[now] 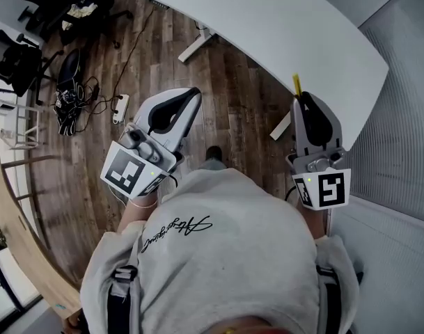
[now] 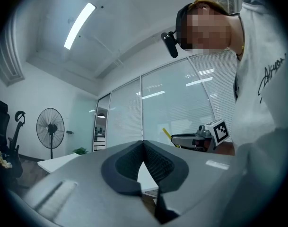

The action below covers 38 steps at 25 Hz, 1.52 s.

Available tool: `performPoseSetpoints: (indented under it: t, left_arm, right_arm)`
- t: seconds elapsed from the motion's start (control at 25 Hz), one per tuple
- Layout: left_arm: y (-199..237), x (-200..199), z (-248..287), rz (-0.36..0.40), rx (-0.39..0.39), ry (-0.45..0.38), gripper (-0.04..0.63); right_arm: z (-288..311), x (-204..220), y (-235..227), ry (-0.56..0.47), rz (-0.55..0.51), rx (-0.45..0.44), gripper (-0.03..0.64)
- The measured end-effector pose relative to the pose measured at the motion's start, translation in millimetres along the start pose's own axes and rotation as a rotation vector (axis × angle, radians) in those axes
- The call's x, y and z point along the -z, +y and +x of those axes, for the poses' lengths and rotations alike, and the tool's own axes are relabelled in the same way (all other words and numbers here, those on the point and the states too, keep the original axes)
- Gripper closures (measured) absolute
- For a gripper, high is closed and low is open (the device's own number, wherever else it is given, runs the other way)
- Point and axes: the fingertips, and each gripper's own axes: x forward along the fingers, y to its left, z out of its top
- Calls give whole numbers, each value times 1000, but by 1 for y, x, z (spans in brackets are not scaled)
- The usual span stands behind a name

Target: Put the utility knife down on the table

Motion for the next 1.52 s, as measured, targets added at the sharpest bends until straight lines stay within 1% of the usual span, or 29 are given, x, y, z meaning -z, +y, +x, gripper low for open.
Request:
performPoseSetpoints:
  t: [0.16, 0.44, 0.52, 0.8, 1.28, 1.52]
  left_arm:
    - [23, -3, 18, 11, 30, 2, 597]
    - [71, 2, 48, 5, 72, 18, 597]
    - [78, 3, 54, 4, 81, 16, 597]
    - [78, 4, 53, -5, 88, 2, 597]
    - [80, -3, 56, -14, 47, 4, 597]
    - [82, 0, 54, -4, 48, -9, 597]
  right_arm:
    - [21, 3, -9, 7, -4, 25, 555]
    - [71, 4, -28, -4, 5, 64, 555]
    - [78, 5, -30, -5, 8, 75, 555]
    - [71, 7, -28, 12, 5, 91, 555]
    - [80, 1, -33, 19, 1, 42, 555]
    - [79, 7, -31, 14, -1, 47, 557]
